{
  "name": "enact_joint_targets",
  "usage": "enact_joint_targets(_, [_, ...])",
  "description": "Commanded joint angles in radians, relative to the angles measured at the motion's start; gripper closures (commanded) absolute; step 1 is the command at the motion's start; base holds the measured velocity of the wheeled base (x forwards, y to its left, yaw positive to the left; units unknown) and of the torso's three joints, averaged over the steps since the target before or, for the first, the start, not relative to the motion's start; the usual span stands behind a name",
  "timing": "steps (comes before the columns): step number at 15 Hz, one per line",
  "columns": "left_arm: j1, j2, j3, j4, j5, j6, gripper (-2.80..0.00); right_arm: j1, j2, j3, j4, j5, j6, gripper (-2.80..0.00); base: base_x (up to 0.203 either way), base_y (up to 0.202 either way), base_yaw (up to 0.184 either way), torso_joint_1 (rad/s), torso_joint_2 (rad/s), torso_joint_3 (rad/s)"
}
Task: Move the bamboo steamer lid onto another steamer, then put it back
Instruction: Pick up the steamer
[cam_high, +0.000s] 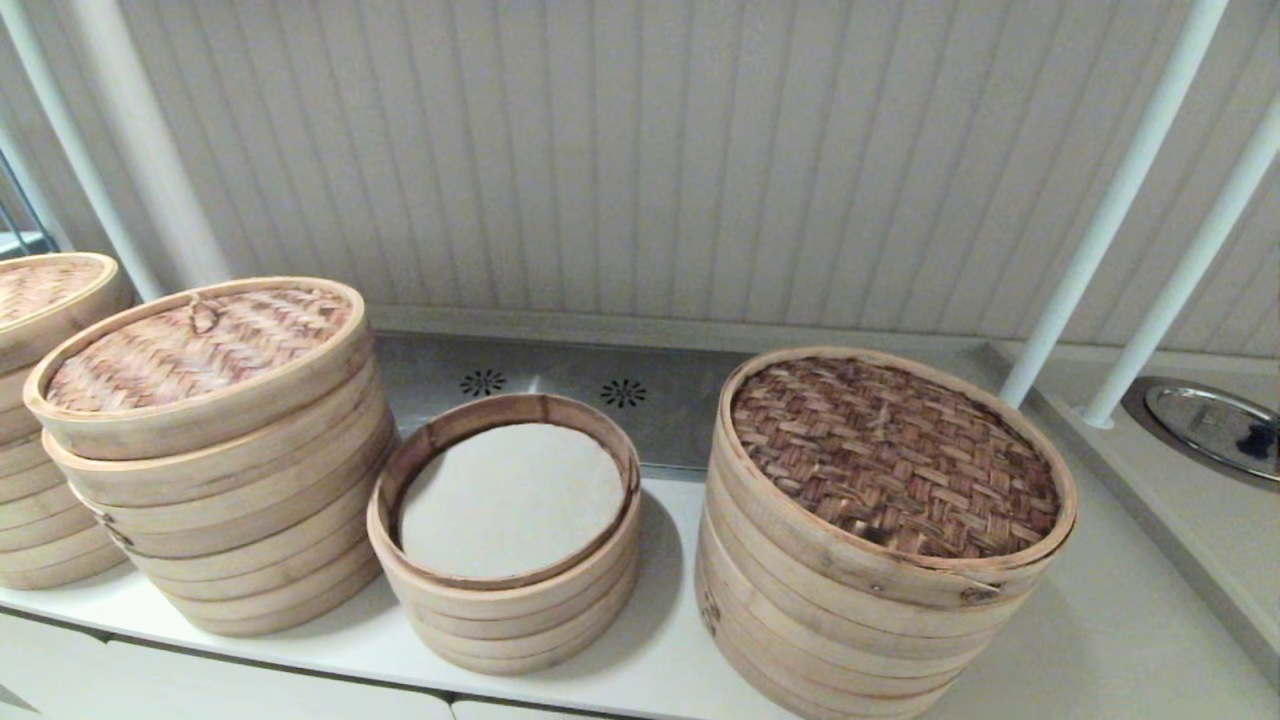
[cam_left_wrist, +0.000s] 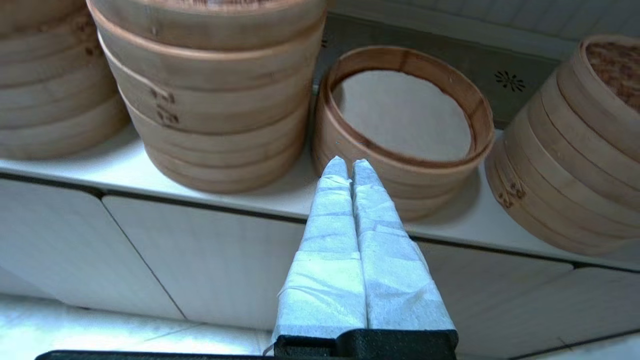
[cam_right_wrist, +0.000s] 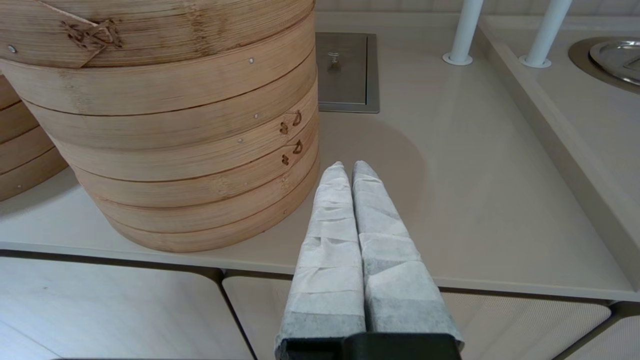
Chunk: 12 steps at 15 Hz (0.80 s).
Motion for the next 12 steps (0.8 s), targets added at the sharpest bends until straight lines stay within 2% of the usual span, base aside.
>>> enact_joint_targets(1, [0.0,-0.078,0.052,0.003,0.0,-0.006,0.0,0.0,-0.001,0.003,0.0,0.0,0.0,0.0,0.0,0.0,0.0,0.0,0.0,0.0])
enact_joint_targets(10, [-0.001,-0.154,0.226,-0.027,0.004,-0.019,0.0,0.0,-0.001,0.003,0.0,0.0,0.0,0.0,0.0,0.0,0.0,0.0,0.0,0.0])
enact_joint_targets(12, [-0.001,-0.154,0.325,-0.098,-0.001,-0.019,0.0,0.0,-0.001,0.003,0.0,0.0,0.0,0.0,0.0,0.0,0.0,0.0,0.0,0.0])
